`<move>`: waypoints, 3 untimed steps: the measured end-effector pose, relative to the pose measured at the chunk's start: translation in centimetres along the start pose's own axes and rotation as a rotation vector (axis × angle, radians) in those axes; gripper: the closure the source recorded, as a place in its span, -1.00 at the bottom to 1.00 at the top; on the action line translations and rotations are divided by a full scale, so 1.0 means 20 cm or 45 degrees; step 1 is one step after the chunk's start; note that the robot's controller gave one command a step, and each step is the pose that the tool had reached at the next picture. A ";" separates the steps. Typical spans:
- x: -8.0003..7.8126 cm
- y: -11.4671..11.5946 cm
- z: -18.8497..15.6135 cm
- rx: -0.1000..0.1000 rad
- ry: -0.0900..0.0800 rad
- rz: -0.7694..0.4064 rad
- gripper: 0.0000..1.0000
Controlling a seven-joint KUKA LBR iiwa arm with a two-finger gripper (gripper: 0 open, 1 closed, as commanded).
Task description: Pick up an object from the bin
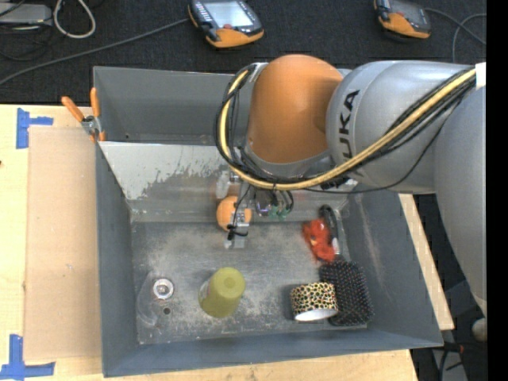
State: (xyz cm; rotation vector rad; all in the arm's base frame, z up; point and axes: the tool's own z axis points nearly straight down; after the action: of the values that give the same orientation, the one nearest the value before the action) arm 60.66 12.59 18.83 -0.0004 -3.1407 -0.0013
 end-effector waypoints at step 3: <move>0.41 0.54 0.43 0.000 0.006 -0.714 -1.00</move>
Offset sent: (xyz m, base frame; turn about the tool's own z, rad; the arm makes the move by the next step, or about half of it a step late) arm -0.0613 0.0780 -0.0542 -0.3796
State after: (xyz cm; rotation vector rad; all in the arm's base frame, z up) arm 52.35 23.46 10.22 0.8679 -3.0137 -0.0017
